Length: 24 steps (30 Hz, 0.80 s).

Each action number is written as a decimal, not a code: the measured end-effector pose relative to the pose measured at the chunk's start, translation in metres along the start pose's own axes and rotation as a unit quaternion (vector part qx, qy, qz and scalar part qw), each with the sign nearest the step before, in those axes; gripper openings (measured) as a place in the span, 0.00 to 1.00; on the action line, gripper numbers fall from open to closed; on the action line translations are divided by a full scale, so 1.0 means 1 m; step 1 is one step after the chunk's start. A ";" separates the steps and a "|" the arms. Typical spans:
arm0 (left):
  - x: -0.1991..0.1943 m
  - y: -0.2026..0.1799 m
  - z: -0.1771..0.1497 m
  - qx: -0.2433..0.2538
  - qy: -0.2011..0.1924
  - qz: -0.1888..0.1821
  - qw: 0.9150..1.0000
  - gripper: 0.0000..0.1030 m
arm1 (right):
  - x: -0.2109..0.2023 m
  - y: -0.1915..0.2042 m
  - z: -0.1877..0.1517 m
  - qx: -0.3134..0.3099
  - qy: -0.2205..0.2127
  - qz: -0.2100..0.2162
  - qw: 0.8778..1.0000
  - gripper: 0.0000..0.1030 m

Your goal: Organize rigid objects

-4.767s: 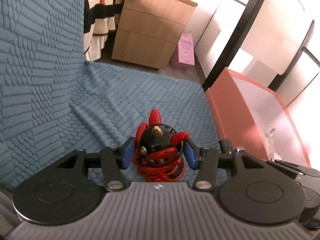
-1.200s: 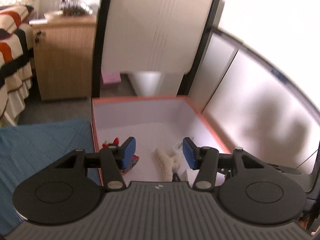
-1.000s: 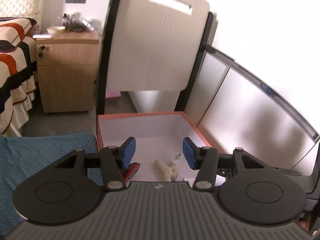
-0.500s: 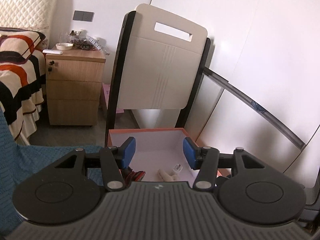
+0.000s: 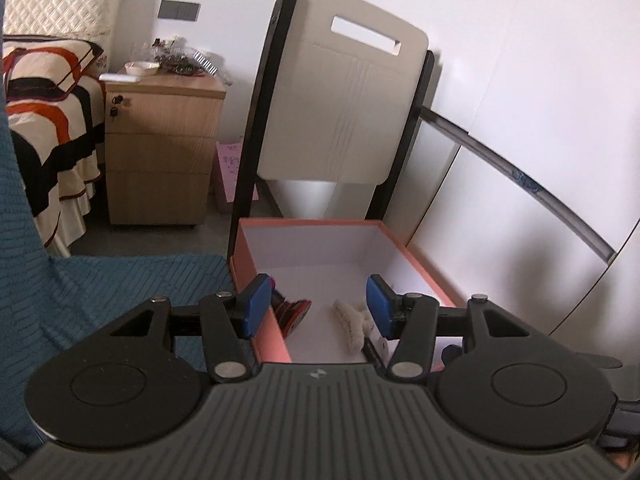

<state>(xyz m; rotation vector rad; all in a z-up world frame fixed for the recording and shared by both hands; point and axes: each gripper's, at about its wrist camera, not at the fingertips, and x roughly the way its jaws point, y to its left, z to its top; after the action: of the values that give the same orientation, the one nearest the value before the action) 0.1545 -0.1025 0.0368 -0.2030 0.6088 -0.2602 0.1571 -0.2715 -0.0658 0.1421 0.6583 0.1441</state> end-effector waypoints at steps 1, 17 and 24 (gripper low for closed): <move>-0.001 0.002 -0.004 0.000 0.003 0.001 1.000 0.57 | 0.000 0.001 -0.003 0.000 0.003 0.000 1.000 0.27; -0.004 0.018 -0.032 0.025 0.006 0.024 0.999 0.86 | 0.002 0.003 -0.034 0.013 0.025 -0.011 1.000 0.32; 0.007 0.022 -0.041 0.006 0.012 0.024 1.000 0.96 | 0.006 -0.003 -0.037 0.025 0.019 -0.039 0.999 0.87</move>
<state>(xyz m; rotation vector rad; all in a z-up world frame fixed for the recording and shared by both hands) 0.1397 -0.0882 -0.0056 -0.1746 0.6342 -0.2202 0.1390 -0.2706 -0.0990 0.1619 0.7047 0.0550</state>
